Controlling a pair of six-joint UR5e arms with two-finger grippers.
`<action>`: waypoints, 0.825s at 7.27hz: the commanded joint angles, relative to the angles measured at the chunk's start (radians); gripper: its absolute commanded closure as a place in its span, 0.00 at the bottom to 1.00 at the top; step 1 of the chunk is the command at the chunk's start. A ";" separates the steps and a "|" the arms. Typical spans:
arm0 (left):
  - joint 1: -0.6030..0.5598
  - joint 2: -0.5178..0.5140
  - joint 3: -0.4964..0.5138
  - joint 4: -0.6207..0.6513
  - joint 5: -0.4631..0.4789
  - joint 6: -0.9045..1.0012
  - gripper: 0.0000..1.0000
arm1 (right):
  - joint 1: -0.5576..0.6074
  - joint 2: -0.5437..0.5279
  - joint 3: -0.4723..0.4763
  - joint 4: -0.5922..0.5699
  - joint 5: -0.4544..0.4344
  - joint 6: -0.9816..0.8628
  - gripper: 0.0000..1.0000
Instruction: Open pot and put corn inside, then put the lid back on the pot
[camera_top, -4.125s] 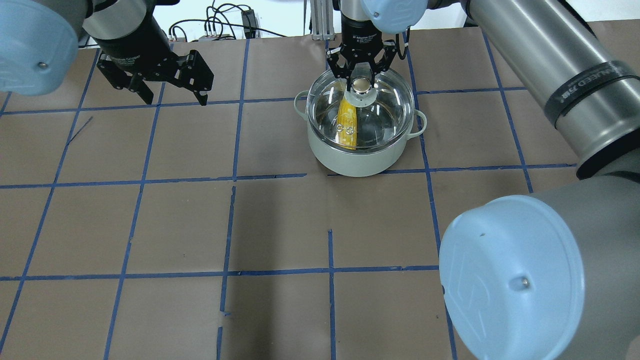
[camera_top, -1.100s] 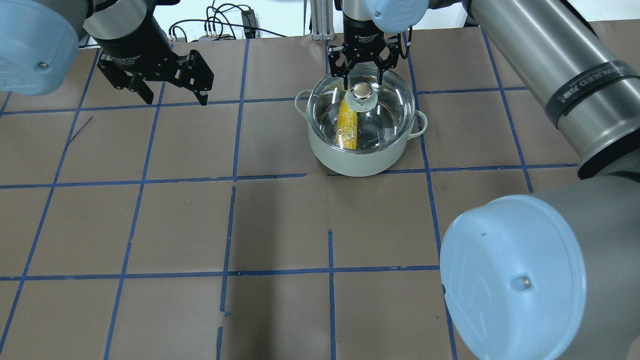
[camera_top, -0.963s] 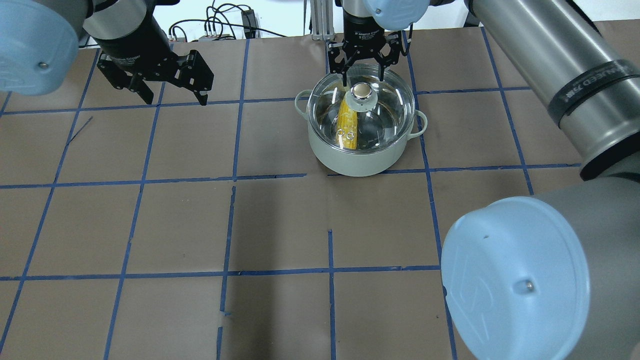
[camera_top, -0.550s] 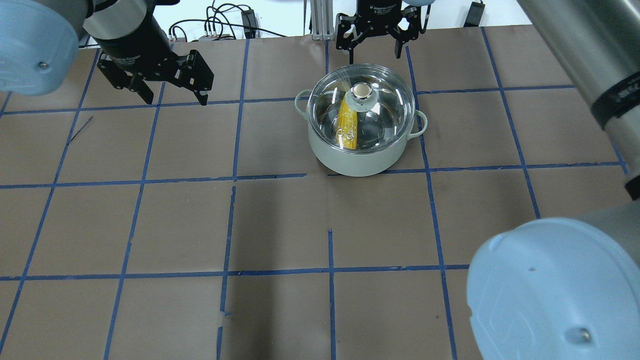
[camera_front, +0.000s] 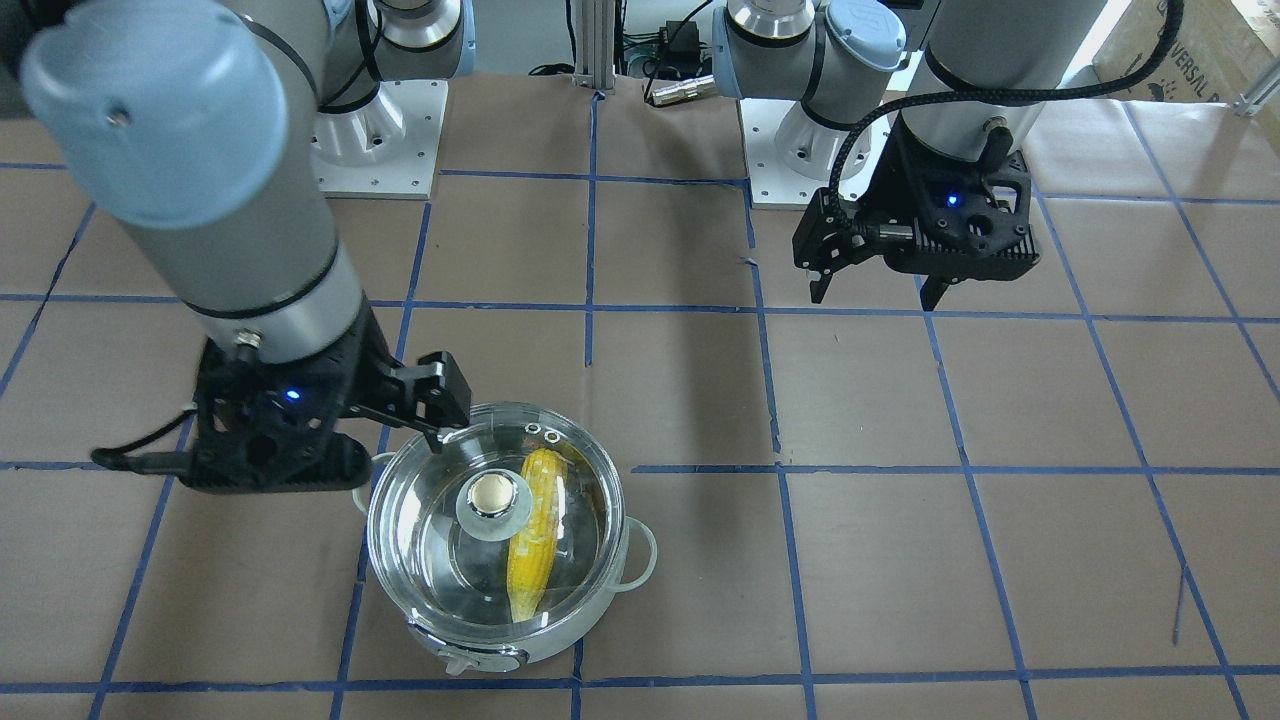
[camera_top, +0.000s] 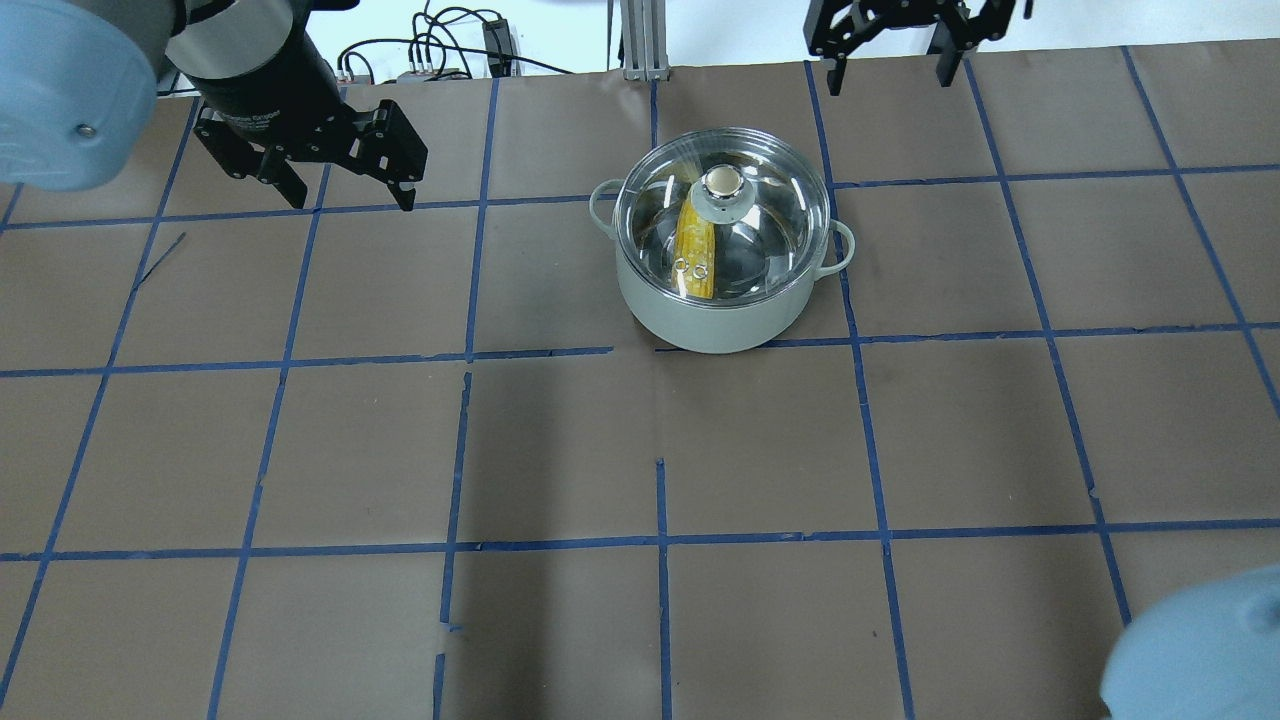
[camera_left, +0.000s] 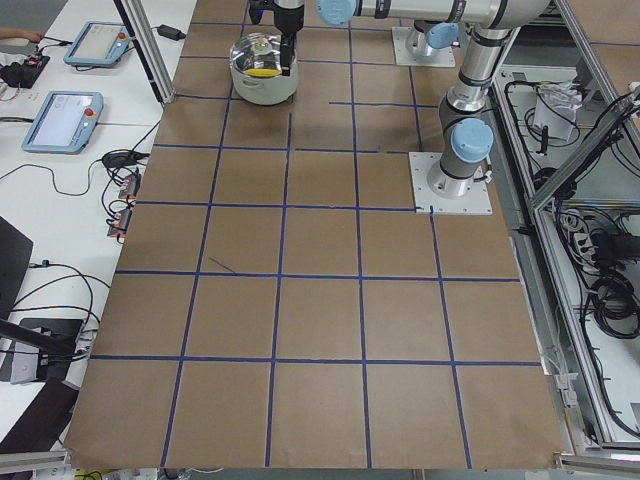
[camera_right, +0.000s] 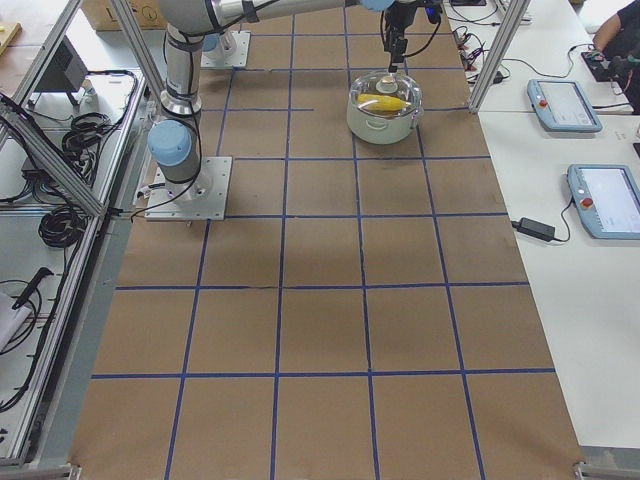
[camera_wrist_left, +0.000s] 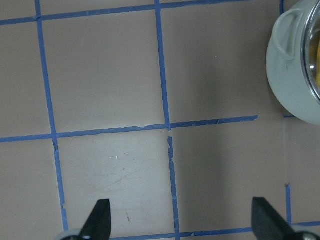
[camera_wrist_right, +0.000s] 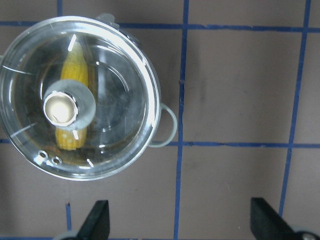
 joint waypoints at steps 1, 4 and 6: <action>0.001 0.001 0.000 0.001 0.002 0.002 0.00 | -0.037 -0.107 0.167 0.004 -0.004 -0.002 0.00; 0.001 0.003 0.000 0.001 0.000 0.002 0.00 | -0.038 -0.123 0.198 -0.004 -0.007 0.001 0.00; 0.001 0.004 0.002 0.001 0.000 0.002 0.00 | -0.035 -0.142 0.228 -0.004 0.004 0.004 0.00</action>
